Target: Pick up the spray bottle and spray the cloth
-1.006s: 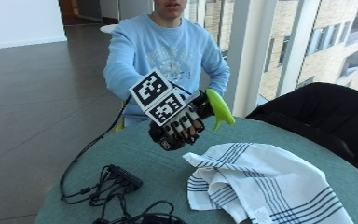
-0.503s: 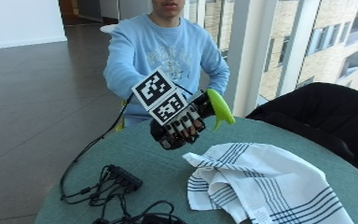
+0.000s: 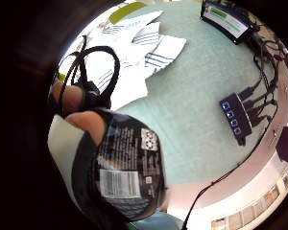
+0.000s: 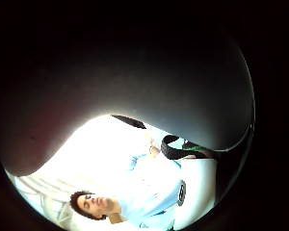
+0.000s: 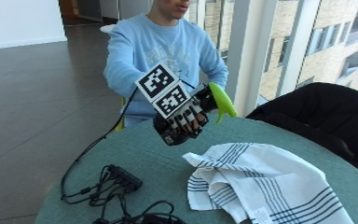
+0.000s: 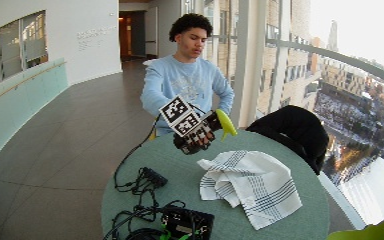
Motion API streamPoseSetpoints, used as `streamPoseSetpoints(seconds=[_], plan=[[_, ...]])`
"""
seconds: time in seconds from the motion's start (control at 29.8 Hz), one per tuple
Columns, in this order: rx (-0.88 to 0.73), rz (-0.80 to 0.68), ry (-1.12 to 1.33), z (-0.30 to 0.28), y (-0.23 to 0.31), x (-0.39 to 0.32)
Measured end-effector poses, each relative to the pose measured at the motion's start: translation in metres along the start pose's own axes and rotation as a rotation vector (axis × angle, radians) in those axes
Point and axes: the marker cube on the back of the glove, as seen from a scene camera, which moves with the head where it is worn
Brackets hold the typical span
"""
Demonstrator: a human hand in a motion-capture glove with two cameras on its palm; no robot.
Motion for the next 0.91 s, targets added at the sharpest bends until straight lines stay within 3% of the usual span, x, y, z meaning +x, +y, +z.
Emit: streamPoseSetpoints(seconds=[0.47,0.91], plan=[[0.180,-0.293,-0.236,0.028,0.017,-0.068],[0.154,-0.581,-0.526,0.155,0.002,-0.171]])
